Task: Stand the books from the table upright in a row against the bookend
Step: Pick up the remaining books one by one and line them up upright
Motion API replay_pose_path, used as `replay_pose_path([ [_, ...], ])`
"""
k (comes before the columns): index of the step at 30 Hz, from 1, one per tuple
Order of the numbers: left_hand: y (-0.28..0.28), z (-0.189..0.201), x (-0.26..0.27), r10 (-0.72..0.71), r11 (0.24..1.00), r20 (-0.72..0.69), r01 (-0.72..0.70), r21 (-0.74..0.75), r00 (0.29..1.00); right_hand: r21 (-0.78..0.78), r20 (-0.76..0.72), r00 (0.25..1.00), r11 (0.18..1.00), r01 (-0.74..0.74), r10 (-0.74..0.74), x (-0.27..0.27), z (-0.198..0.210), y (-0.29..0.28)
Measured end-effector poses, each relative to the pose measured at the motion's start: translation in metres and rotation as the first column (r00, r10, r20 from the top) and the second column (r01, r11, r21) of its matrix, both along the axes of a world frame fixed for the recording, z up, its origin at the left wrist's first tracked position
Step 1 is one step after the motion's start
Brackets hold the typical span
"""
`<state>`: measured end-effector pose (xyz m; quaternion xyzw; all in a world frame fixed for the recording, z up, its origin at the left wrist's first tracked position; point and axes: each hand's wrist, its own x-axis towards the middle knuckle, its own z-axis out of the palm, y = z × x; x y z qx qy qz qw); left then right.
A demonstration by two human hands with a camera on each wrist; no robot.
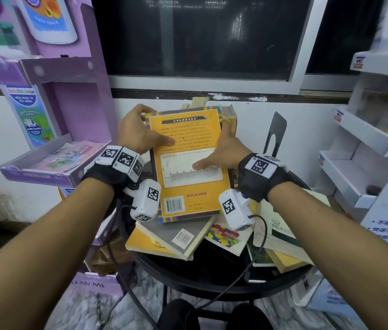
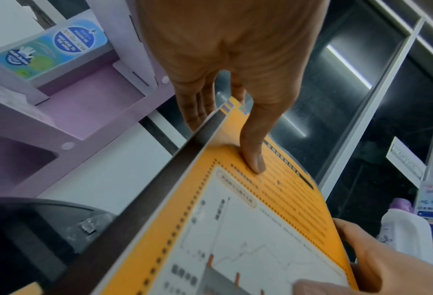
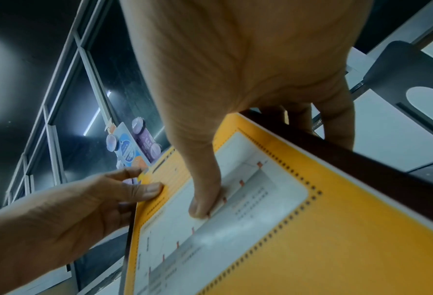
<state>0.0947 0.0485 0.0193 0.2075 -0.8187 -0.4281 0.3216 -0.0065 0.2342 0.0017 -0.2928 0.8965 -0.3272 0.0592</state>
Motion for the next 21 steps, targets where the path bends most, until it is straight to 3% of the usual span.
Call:
replay_pose_path([
  [8, 0.01, 0.005, 0.003, -0.042, 0.995, -0.187, 0.024, -0.098, 0.981, -0.262, -0.121, 0.988, 0.963, 0.061, -0.095, -0.008, -0.022, -0.011],
  [21, 0.004, -0.013, -0.01, -0.182, 0.98, -0.179, 0.164, -0.111, 0.967, -0.423, -0.135, 0.987, 0.906, 0.018, -0.082, -0.005, -0.024, 0.003],
])
